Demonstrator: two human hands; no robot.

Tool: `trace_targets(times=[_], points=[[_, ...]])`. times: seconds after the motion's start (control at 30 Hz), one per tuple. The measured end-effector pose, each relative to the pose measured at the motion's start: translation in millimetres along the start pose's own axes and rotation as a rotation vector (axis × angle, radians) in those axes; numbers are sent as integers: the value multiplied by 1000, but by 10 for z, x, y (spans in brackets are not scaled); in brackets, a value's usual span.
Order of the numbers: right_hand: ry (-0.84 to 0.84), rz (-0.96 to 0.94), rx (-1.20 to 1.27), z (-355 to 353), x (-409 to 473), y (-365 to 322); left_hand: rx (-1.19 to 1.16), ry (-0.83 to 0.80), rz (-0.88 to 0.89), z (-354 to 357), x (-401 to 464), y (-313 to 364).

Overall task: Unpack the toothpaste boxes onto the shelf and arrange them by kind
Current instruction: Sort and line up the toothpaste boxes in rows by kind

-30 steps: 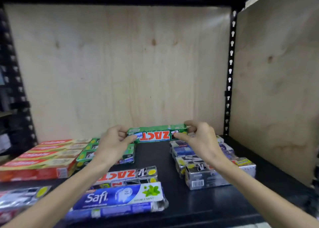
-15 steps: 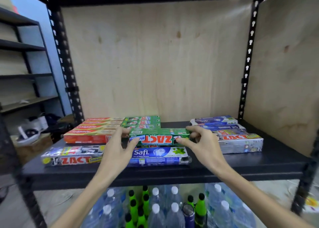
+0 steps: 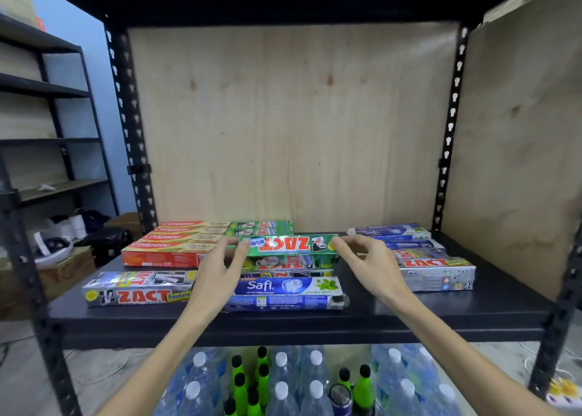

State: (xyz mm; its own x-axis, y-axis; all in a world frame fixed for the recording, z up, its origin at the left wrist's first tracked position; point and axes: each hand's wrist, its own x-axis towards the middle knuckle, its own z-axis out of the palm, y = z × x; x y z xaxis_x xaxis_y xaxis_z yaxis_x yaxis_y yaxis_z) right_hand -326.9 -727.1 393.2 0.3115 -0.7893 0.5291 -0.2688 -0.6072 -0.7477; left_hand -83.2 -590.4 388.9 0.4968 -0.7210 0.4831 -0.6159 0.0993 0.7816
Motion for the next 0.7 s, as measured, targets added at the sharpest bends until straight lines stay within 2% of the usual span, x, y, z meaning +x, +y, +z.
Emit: trace_targets(times=[0.13,0.27,0.37,0.5,0.6,0.7], points=[[-53,-34,7,83,22,116,-26,59,-44,58,57,17],[-26,-36,70,130,86,169,-28,64,-83,85,152,-98],[-29,-44,63,159,95,187,-176,-4,-144,110,146,-146],[-12,-43,63,189,102,193,-378,-31,-101,94,123,-208],[3,-50,22,215,139,150,-424,1,-60,68,124,-212],[14,-58,-47,226,201,119,-442,21,-105,82,153,-188]])
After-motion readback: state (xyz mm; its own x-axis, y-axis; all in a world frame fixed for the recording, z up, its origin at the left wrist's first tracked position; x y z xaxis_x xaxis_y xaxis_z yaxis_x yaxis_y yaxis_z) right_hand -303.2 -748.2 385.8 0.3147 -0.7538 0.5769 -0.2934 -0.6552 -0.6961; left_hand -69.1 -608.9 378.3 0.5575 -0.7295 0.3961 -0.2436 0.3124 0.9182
